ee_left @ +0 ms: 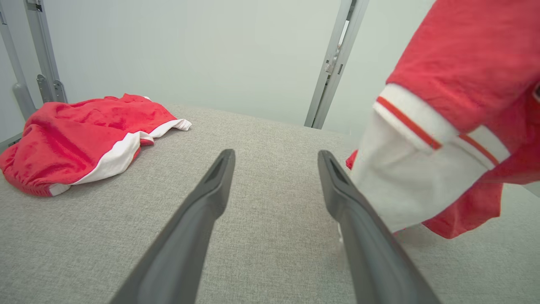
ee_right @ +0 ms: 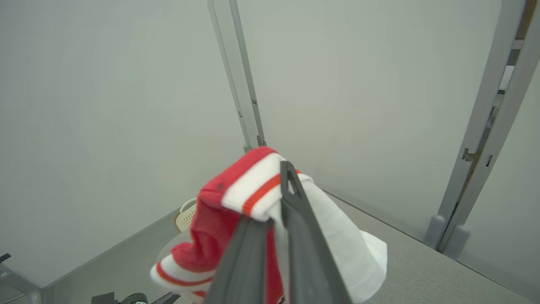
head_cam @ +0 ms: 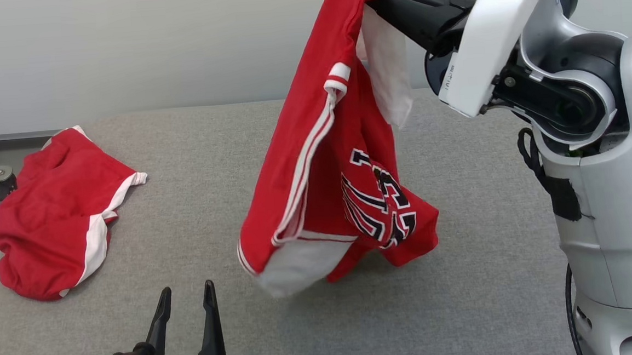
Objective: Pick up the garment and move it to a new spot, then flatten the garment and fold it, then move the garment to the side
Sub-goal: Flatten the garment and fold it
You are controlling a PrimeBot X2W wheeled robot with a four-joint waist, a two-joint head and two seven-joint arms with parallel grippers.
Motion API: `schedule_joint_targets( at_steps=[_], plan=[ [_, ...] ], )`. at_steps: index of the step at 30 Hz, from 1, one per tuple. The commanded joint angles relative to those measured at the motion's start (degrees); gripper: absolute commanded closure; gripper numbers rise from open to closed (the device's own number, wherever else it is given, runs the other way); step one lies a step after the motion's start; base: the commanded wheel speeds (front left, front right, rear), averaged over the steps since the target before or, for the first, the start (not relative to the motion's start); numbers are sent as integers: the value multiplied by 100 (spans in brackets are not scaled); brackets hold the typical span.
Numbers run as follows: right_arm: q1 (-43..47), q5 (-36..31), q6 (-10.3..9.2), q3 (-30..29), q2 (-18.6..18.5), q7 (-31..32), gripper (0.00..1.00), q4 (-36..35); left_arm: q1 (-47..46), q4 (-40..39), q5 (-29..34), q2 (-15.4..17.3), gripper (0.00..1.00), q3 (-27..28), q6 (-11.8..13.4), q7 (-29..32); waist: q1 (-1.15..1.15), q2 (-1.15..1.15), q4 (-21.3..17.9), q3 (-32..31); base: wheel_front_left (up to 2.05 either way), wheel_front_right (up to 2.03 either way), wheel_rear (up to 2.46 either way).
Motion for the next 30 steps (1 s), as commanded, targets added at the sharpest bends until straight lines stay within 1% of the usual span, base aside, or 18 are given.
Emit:
schedule_joint_targets(
  at_steps=[1, 5, 9, 11, 16, 20, 23, 30],
  plan=[
    [59, 57, 1, -64, 55, 62, 100, -83, 67, -24, -47, 11, 0, -12, 33, -1, 0, 0, -21, -17, 0, 0, 0],
    [112, 177, 1, -220, 143, 218, 100, -231, 43, -23, -58, 11, 0, -38, 37, -2, 0, 0, -32, -5, 0, 0, 0],
    [173, 495, 1, -197, 146, 56, 100, -270, 49, -4, -59, 11, 0, -38, 10, -1, 0, 0, -23, 12, 0, 0, 0],
    [205, 430, 1, -131, 149, 15, 100, -240, 47, 3, -54, 11, 0, -26, 0, -2, 0, 0, -21, 33, 0, 0, 0],
    [354, -255, 1, -153, 143, -56, 100, -30, -25, 28, -59, 11, 0, -26, -27, -1, 0, 0, 8, 95, 0, 0, 0],
    [569, -874, 1, -309, -174, -264, 100, 317, -75, 52, -55, 11, 0, -22, -53, -1, 0, 0, 53, 138, 0, 0, 0],
    [691, -1312, 1, -582, -425, -573, 100, 686, -80, 75, -23, 11, 0, 0, -63, -1, 0, 0, 72, 179, 0, 0, 0],
    [892, -2221, 1, -1033, -861, -1306, 100, 1852, -202, 122, 48, 11, 0, 25, -166, -1, 0, 0, 114, 370, 0, 0, 0]
  ],
)
